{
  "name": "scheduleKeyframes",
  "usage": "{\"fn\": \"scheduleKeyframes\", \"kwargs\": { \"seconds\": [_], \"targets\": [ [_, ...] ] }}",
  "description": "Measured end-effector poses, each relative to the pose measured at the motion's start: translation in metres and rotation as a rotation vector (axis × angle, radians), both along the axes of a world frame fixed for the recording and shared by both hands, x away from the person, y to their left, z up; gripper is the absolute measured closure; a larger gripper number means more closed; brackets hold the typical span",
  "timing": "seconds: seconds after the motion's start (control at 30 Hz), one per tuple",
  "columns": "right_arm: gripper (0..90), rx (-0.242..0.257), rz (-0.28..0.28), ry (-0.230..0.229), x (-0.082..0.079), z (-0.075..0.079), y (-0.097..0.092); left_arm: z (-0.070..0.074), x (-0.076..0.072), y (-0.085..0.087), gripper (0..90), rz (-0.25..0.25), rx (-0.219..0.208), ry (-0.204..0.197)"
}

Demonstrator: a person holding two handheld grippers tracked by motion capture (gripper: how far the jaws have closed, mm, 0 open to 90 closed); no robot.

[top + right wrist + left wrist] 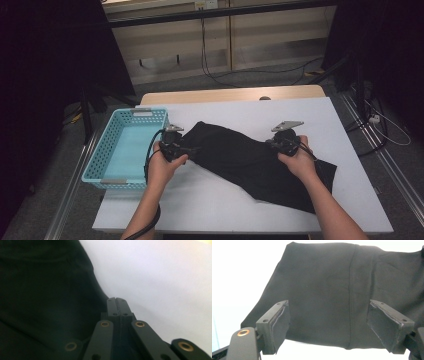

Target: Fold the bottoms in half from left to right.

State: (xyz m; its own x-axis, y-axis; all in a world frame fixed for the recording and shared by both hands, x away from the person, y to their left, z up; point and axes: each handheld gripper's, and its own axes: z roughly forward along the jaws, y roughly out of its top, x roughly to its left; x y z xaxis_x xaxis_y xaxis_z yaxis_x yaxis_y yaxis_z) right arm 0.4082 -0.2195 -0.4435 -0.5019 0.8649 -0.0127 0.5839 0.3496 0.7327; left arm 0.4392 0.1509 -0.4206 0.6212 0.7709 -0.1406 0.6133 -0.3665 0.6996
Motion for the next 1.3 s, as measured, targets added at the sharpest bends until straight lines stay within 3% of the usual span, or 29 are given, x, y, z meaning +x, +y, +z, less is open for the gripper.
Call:
{"fn": "scheduleKeyframes", "kwargs": {
  "seconds": [0.27, 0.3, 0.33, 0.37, 0.4, 0.53, 0.7, 0.87, 1.03, 1.17, 1.3],
  "targets": [
    [90.0, 0.050, -0.043, -0.035, 0.011, 0.005, -0.003, 0.001, 0.000, 0.004, 19.4, 0.005, 0.001, -0.001],
    [87.3, 0.062, -0.052, -0.021, 0.012, 0.003, -0.003, 0.001, 0.000, 0.004, 19.4, 0.007, 0.001, -0.002],
    [77.6, 0.070, -0.059, -0.004, 0.013, 0.000, -0.003, 0.000, 0.000, 0.004, 19.4, 0.006, -0.001, -0.001],
    [72.9, 0.037, -0.069, -0.006, 0.010, -0.001, -0.003, 0.000, 0.000, 0.005, 19.4, 0.008, -0.001, 0.000],
    [72.9, 0.037, -0.069, -0.006, 0.010, -0.001, -0.003, 0.000, 0.001, 0.005, 19.4, 0.007, 0.000, -0.001],
    [63.5, 0.049, -0.075, -0.036, -0.003, 0.007, -0.009, 0.000, 0.002, 0.007, 19.3, 0.012, -0.003, -0.004],
    [56.0, 0.034, -0.083, -0.034, -0.029, 0.016, -0.023, 0.002, 0.003, 0.008, 19.2, 0.013, -0.004, -0.003],
    [55.9, 0.034, -0.105, -0.044, -0.052, 0.018, -0.039, 0.005, 0.001, 0.006, 19.2, 0.016, -0.005, -0.015],
    [54.8, 0.017, -0.163, -0.059, -0.067, 0.021, -0.064, 0.004, 0.002, 0.004, 18.7, 0.005, 0.002, -0.010],
    [62.6, -0.002, -0.210, -0.044, -0.075, 0.020, -0.081, 0.002, 0.004, 0.002, 18.1, 0.002, 0.006, -0.011],
    [71.6, -0.014, -0.188, 0.002, -0.080, 0.009, -0.080, 0.003, 0.005, -0.002, 18.1, -0.005, -0.002, -0.013]
  ]
}}
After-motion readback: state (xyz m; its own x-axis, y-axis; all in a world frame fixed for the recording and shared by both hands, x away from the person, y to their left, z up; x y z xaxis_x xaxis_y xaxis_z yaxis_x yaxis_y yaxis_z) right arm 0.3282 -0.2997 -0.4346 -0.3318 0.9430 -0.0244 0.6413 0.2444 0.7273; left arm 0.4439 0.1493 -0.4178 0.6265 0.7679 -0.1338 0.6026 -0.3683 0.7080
